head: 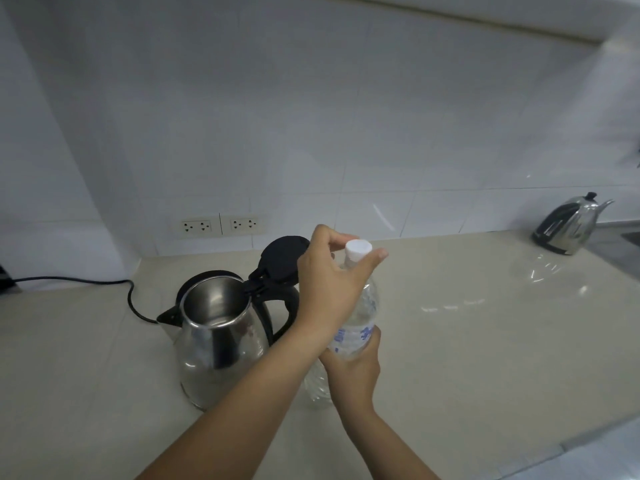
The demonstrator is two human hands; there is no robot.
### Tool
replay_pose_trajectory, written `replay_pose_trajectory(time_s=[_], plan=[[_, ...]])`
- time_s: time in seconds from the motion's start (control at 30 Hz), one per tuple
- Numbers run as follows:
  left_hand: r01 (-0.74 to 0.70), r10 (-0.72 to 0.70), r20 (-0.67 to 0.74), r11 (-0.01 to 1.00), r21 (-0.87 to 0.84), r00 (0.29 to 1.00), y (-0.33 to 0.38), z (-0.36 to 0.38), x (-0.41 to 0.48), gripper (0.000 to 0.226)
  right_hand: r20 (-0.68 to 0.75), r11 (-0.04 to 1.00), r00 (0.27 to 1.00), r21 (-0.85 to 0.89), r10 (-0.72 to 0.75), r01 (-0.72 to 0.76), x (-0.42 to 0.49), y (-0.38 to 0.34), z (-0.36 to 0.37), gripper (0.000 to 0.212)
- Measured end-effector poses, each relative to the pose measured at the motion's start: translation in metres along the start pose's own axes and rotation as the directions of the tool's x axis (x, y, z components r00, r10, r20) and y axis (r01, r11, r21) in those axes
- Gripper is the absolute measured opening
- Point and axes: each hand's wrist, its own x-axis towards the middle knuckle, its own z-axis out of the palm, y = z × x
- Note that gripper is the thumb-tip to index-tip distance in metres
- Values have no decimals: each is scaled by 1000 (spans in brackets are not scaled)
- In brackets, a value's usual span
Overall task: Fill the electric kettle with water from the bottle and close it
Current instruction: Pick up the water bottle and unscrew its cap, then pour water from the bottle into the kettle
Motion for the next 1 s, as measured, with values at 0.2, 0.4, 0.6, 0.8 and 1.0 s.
replay_pose_trajectory(time_s=[0.2,0.4,0.6,0.8,1.0], plan=[[-212,199,-208,976,-42,958,-2,-18,-8,28,28,999,999,-24,-22,22,2,3,-5,82],[90,-70,-178,990,108,982,-116,-48,-93,31,144,990,989,-123,-46,64,18,0,-18,77],[194,-229,23,870,454,973,-195,-55,-119,51,172,987,982,-133,-71,95,26,9,-22,80],[137,-244,94,778,612,965,-215,-49,-118,52,184,986,979,-125,-83,107,26,12,-22,77],[139,-138,-40,844,518,990,-185,-64,-124,35,228,988,971,-114,-76,105,29,16,-27,77]])
